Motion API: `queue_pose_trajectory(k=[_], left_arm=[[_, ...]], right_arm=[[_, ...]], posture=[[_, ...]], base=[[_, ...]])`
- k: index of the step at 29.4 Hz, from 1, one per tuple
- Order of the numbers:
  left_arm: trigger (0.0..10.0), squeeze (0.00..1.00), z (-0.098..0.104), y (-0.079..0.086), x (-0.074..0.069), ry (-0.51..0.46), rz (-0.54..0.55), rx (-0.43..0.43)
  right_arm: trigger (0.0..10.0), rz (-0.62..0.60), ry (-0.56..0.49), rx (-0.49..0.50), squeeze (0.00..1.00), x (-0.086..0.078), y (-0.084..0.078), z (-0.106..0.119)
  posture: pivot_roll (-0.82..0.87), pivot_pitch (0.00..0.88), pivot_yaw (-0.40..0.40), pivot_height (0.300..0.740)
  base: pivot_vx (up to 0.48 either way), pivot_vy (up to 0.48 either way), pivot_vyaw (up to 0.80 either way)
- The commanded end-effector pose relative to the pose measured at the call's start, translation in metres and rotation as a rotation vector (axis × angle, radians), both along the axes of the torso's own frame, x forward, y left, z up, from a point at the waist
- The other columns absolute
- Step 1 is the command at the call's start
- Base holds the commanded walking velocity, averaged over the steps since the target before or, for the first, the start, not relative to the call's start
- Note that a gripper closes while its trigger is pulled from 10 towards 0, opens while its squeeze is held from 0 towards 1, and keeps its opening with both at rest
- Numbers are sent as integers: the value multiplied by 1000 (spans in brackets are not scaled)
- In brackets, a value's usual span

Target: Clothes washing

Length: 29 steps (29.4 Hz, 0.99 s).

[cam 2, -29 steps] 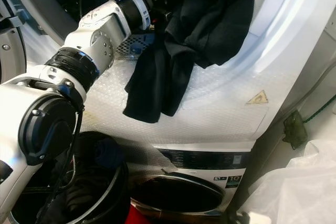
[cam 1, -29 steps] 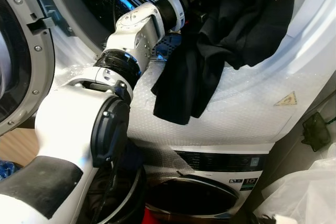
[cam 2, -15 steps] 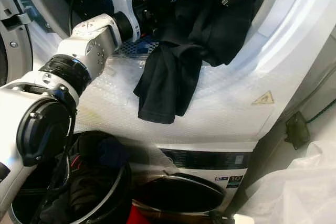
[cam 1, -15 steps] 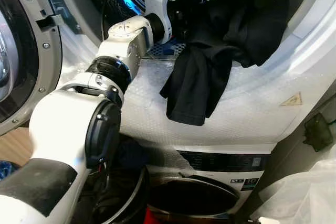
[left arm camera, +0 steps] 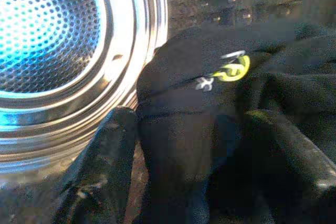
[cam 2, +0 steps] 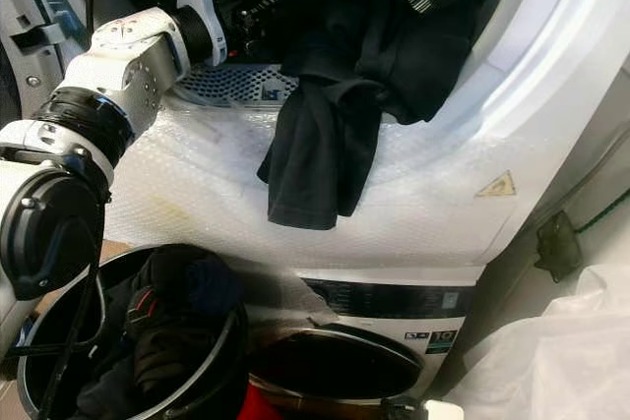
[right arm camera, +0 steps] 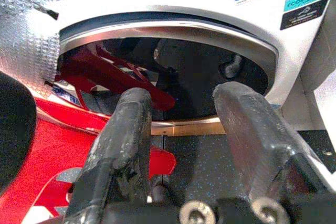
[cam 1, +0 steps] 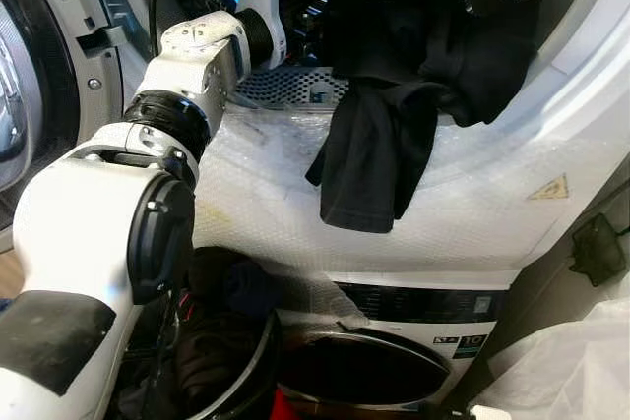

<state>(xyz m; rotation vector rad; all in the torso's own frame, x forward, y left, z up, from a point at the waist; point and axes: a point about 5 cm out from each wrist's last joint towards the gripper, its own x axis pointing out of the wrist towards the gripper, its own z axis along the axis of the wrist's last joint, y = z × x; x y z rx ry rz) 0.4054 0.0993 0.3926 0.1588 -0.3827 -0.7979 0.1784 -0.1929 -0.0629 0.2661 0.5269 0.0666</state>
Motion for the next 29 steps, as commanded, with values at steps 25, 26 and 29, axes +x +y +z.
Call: queue_pose_trajectory(k=[25, 26, 29], left_arm=[[10000, 0, 17, -11, -52, -329, -692, 209], [10000, 0, 10, -13, -52, -311, -721, 237], [10000, 0, -3, -17, -55, -271, -804, 288]], right_arm=[[10000, 16, 63, 25, 0, -5, 13, -8], [10000, 15, 62, 26, 0, -4, 13, -7], [10000, 14, 60, 27, 0, -3, 13, -7]], posture=[[-131, 27, 81, 740], [-134, 26, 81, 740], [-138, 23, 83, 740]], base=[[0, 0, 0], [0, 0, 0], [0, 0, 0]])
